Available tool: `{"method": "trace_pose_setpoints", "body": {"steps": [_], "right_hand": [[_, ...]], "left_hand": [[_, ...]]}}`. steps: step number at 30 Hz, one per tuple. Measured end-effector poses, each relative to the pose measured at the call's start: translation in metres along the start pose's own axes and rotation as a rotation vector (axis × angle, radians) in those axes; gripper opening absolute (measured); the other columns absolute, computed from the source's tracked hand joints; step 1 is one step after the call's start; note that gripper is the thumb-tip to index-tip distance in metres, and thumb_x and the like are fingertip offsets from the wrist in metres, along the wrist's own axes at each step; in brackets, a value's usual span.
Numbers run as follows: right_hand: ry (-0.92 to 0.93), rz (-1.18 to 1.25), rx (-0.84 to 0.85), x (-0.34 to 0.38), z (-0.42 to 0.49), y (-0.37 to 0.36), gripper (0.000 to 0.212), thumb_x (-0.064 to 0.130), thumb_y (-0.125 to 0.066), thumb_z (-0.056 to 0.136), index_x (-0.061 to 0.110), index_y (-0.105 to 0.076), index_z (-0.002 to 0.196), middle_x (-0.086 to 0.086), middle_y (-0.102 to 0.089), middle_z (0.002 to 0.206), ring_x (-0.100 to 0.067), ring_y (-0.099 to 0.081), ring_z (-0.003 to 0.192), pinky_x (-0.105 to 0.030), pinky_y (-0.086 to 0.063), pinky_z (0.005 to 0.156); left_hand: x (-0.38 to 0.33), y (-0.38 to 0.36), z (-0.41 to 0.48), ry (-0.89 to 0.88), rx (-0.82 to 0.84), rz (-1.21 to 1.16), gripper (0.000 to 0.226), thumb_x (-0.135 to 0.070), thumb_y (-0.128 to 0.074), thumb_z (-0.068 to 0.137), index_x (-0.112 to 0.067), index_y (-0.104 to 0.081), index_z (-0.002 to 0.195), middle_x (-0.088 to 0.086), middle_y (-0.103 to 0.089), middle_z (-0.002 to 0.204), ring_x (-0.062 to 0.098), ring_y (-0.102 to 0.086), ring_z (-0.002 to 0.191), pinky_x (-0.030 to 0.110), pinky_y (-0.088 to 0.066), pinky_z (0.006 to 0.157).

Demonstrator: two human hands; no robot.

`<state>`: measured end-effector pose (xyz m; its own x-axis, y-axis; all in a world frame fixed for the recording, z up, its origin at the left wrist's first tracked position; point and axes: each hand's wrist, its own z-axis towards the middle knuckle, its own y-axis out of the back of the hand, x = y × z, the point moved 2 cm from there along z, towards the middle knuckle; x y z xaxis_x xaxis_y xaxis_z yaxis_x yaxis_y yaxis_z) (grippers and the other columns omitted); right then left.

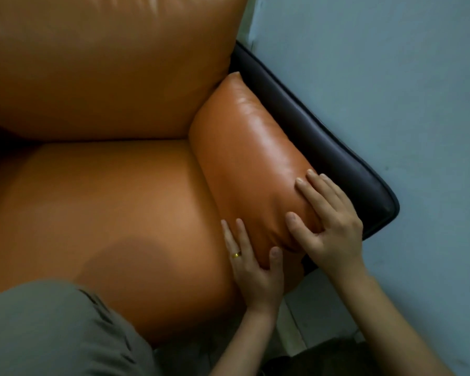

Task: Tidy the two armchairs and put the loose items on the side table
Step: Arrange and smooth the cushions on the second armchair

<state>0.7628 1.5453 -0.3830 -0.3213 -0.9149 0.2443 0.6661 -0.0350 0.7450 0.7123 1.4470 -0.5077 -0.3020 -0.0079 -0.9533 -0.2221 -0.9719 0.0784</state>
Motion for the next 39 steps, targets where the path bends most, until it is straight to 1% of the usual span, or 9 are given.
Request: {"method": "trace_pose_setpoints", "body": {"steps": [7, 14, 21, 25, 29, 32, 35, 37, 39], "right_hand": [[-0.030, -0.039, -0.107, 0.001, 0.003, -0.018, 0.052, 0.051, -0.057, 0.092, 0.025, -0.058, 0.137, -0.003, -0.053, 0.147, -0.026, -0.046, 0.140, -0.058, -0.041, 0.108], [-0.084, -0.175, -0.099, 0.006, 0.072, -0.077, 0.048, 0.056, -0.054, 0.094, 0.029, -0.063, 0.133, -0.002, -0.061, 0.138, -0.025, -0.057, 0.123, -0.047, -0.040, 0.107], [-0.066, -0.115, -0.044, 0.009, 0.065, -0.061, 0.049, 0.055, -0.053, 0.095, 0.028, -0.061, 0.134, -0.002, -0.059, 0.140, -0.025, -0.053, 0.129, -0.049, -0.038, 0.110], [-0.071, -0.059, -0.052, 0.016, 0.050, -0.039, 0.051, 0.050, -0.054, 0.092, 0.022, -0.062, 0.134, -0.008, -0.059, 0.140, -0.030, -0.053, 0.128, -0.052, -0.040, 0.107], [-0.149, -0.025, -0.073, 0.016, 0.033, -0.025, 0.056, 0.051, -0.051, 0.089, 0.018, -0.065, 0.131, -0.012, -0.061, 0.136, -0.038, -0.051, 0.123, -0.056, -0.041, 0.102], [-0.280, -0.040, -0.038, 0.028, 0.027, -0.018, 0.062, 0.054, -0.049, 0.085, 0.020, -0.061, 0.135, -0.015, -0.054, 0.144, -0.043, -0.037, 0.132, -0.062, -0.032, 0.108], [-0.357, -0.085, 0.047, 0.054, 0.018, -0.016, 0.071, 0.051, -0.051, 0.081, 0.018, -0.051, 0.144, -0.022, -0.033, 0.157, -0.045, -0.013, 0.148, -0.066, -0.005, 0.117], [-0.269, -0.099, 0.094, 0.079, 0.008, -0.020, 0.068, 0.046, -0.058, 0.085, 0.018, -0.048, 0.146, -0.023, -0.028, 0.160, -0.043, -0.006, 0.151, -0.061, 0.004, 0.118], [-0.126, -0.127, 0.177, 0.104, -0.007, -0.031, 0.067, 0.042, -0.066, 0.087, 0.021, -0.047, 0.148, -0.019, -0.027, 0.161, -0.040, -0.005, 0.153, -0.059, 0.001, 0.119]], "left_hand": [[0.007, -0.021, 0.014, -0.066, -0.014, 0.054, 0.072, -0.067, -0.028, 0.098, -0.032, -0.015, 0.158, 0.010, -0.007, 0.167, 0.035, -0.013, 0.153, 0.055, -0.030, 0.117], [0.020, -0.028, 0.081, 0.051, 0.070, 0.103, 0.070, -0.075, -0.021, 0.094, -0.046, -0.005, 0.156, -0.004, 0.006, 0.168, 0.029, -0.010, 0.154, 0.053, -0.033, 0.116], [0.011, 0.014, 0.081, 0.063, 0.359, 0.245, 0.076, -0.078, -0.025, 0.090, -0.054, 0.015, 0.150, -0.014, 0.023, 0.164, 0.025, -0.011, 0.154, 0.050, -0.032, 0.118], [0.022, 0.064, 0.082, -0.011, 0.482, 0.571, 0.068, -0.072, -0.023, 0.097, -0.051, 0.009, 0.153, -0.009, -0.003, 0.167, 0.014, -0.001, 0.154, 0.039, -0.019, 0.121], [0.034, 0.119, 0.074, -0.112, 0.452, 0.970, 0.059, -0.051, -0.034, 0.100, -0.031, -0.028, 0.155, -0.003, -0.030, 0.162, 0.021, -0.022, 0.151, 0.042, -0.009, 0.122], [0.034, 0.155, 0.060, -0.087, 0.436, 1.035, 0.058, -0.050, -0.030, 0.099, -0.031, -0.032, 0.154, -0.004, -0.024, 0.164, 0.018, -0.015, 0.153, 0.042, 0.001, 0.120], [0.034, 0.194, 0.042, -0.073, 0.416, 1.061, 0.058, -0.051, -0.031, 0.099, -0.034, -0.031, 0.154, -0.006, -0.020, 0.165, 0.016, -0.013, 0.154, 0.042, 0.001, 0.119], [0.029, 0.222, 0.034, -0.032, 0.445, 1.093, 0.059, -0.052, -0.032, 0.100, -0.034, -0.023, 0.157, -0.007, -0.012, 0.167, 0.015, -0.006, 0.154, 0.040, 0.002, 0.120], [0.022, 0.259, 0.030, 0.024, 0.428, 1.094, 0.061, -0.051, -0.035, 0.101, -0.035, -0.020, 0.157, -0.006, -0.008, 0.167, 0.014, -0.002, 0.154, 0.040, -0.003, 0.122]]}}
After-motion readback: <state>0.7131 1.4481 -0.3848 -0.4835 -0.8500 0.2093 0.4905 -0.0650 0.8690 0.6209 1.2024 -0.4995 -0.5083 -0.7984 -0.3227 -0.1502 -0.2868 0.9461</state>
